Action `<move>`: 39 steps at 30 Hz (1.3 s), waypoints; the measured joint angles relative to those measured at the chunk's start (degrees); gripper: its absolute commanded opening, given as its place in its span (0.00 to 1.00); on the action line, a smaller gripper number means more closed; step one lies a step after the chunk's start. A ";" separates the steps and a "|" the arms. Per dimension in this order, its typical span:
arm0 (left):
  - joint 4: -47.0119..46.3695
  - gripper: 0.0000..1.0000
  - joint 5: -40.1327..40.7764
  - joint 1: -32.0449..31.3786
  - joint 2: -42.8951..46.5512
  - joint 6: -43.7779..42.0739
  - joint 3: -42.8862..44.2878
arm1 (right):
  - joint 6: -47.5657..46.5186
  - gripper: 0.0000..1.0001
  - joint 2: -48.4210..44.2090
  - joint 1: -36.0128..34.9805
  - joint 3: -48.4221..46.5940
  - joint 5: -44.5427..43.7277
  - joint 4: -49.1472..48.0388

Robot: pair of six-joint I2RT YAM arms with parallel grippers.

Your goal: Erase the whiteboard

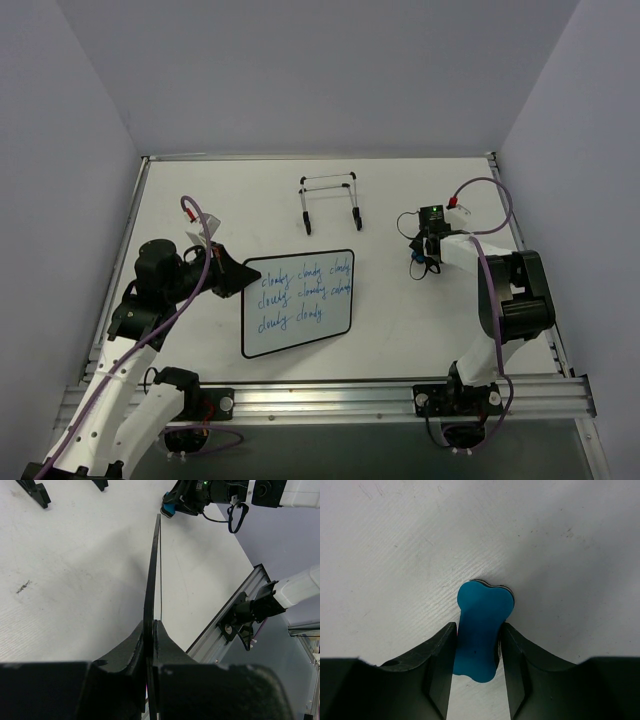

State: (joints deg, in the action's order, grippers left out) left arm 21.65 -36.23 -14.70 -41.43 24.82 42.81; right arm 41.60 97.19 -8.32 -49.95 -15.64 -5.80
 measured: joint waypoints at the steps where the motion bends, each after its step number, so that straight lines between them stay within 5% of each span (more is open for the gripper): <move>1: 0.00 0.02 0.00 0.00 0.00 0.00 0.00 | 0.00 0.34 0.00 0.00 0.00 -0.02 0.00; 10: 0.00 0.02 0.00 0.00 0.02 0.00 0.00 | -0.22 0.00 -0.72 -0.35 0.22 0.00 0.00; 15: 0.00 0.02 0.07 -0.04 0.02 0.00 0.00 | -3.58 0.00 -10.78 -2.34 1.84 1.81 0.98; 21: 0.00 0.02 0.61 -0.39 0.17 0.09 0.00 | -10.16 0.00 -33.90 -9.49 4.55 8.81 -3.48; 27: 0.04 0.02 1.33 -0.76 0.15 0.15 0.00 | -7.50 0.00 -50.27 -30.53 15.67 10.97 -15.23; 32: 0.04 0.02 1.60 -1.07 0.15 0.17 0.00 | -6.10 0.00 -46.53 -48.09 18.38 3.19 -21.94; 39: 0.04 0.02 2.14 -1.51 0.11 0.22 0.00 | -8.68 0.00 -28.94 -61.42 10.86 -5.66 -27.45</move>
State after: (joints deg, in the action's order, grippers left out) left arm 21.69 -34.09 -16.21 -41.32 25.04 42.81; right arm 32.93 68.25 -69.73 -39.09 -21.30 -33.26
